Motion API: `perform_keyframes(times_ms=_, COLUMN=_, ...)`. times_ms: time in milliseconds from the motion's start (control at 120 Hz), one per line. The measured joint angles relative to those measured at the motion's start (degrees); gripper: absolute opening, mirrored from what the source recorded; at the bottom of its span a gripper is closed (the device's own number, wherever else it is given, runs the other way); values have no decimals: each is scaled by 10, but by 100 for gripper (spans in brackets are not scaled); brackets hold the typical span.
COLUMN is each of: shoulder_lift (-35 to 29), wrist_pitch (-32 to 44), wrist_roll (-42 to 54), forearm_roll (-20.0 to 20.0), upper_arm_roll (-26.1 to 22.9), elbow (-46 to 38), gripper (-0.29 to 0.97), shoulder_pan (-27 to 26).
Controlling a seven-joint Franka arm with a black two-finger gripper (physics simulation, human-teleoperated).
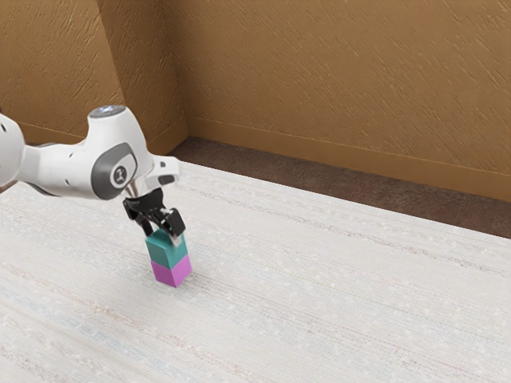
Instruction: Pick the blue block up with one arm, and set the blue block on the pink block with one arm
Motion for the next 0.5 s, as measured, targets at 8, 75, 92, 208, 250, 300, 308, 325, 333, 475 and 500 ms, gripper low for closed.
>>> perform_keyframes(times_ms=8, shoulder_lift=0, wrist_pitch=0, wrist_roll=0, forearm_roll=0, upper_arm_roll=1, elbow=0, gripper=65, shoulder_pan=0)
perform_keyframes(times_ms=75, shoulder_lift=-6, wrist_pitch=0, wrist_roll=0, forearm_roll=0, upper_arm_roll=3, elbow=1, gripper=65, shoulder_pan=1)
perform_keyframes(times_ms=92, shoulder_lift=-8, wrist_pitch=0, wrist_roll=0, forearm_roll=0, upper_arm_roll=4, elbow=1, gripper=65, shoulder_pan=2)
perform_keyframes(times_ms=208, shoulder_lift=-31, wrist_pitch=-7, wrist_roll=1, forearm_roll=0, upper_arm_roll=22, elbow=43, gripper=65, shoulder_pan=-11)
perform_keyframes(times_ms=250, shoulder_lift=-36, wrist_pitch=-37, wrist_roll=1, forearm_roll=0, upper_arm_roll=38, elbow=122, gripper=65, shoulder_pan=-20)
perform_keyframes(times_ms=300, shoulder_lift=-47, wrist_pitch=-94, wrist_roll=2, forearm_roll=3, upper_arm_roll=59, elbow=226, gripper=65, shoulder_pan=-31)
perform_keyframes(times_ms=308, shoulder_lift=-51, wrist_pitch=-103, wrist_roll=2, forearm_roll=3, upper_arm_roll=61, elbow=239, gripper=65, shoulder_pan=-33)
perform_keyframes(times_ms=325, shoulder_lift=-58, wrist_pitch=-124, wrist_roll=2, forearm_roll=4, upper_arm_roll=66, elbow=266, gripper=65, shoulder_pan=-34)
perform_keyframes(times_ms=333, shoulder_lift=-61, wrist_pitch=-135, wrist_roll=2, forearm_roll=4, upper_arm_roll=68, elbow=280, gripper=65, shoulder_pan=-35)
perform_keyframes(times_ms=475, shoulder_lift=-88, wrist_pitch=-298, wrist_roll=3, forearm_roll=16, upper_arm_roll=73, elbow=421, gripper=65, shoulder_pan=0)
perform_keyframes(times_ms=500, shoulder_lift=-92, wrist_pitch=-321, wrist_roll=3, forearm_roll=17, upper_arm_roll=73, elbow=430, gripper=65, shoulder_pan=8)
